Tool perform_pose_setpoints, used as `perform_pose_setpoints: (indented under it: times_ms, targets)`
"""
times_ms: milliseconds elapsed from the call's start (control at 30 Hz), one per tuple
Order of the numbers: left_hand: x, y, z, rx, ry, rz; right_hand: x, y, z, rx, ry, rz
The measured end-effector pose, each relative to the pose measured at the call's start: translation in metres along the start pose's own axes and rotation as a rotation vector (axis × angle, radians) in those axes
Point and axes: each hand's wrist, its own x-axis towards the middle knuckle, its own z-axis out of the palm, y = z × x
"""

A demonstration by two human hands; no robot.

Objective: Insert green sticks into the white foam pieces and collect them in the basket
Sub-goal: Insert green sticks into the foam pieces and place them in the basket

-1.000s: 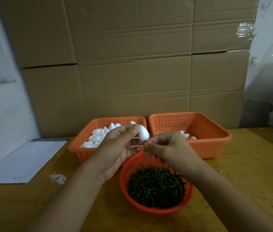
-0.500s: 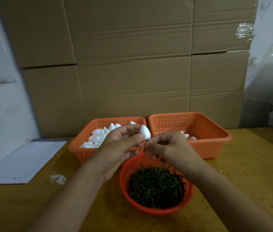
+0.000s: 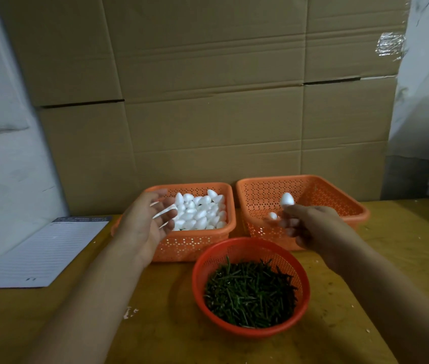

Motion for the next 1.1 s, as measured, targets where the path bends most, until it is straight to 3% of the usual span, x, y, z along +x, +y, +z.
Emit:
perform_pose_setpoints:
  times_ms: [300,433,567,667,767,900,1100]
  targets:
    - [0.014,-0.005,-0.017,0.135,0.088,0.073,0.019,0.009,-0.016,0.209,0.139,0.083]
    - [0.017,-0.013,-0.019,0.531,0.103,0.301,0.019,0.009,-0.017,0.244,0.102,0.055]
    - [0.018,-0.026,-0.019,0.973,-0.051,0.557,0.015,0.006,-0.011,0.189,0.034,0.042]
    - [0.020,-0.034,-0.021,1.156,-0.139,0.580,0.007,0.003,-0.004,0.116,-0.029,0.025]
    - [0.024,-0.036,-0.016,1.213,-0.117,0.544,-0.006,-0.003,0.005,-0.057,-0.145,-0.016]
    - [0.027,-0.039,-0.004,1.360,-0.061,0.445,-0.022,-0.008,0.018,-0.528,-0.438,-0.096]
    - [0.043,-0.031,0.027,1.404,-0.218,0.262,-0.030,-0.005,0.038,-1.151,-0.667,-0.285]
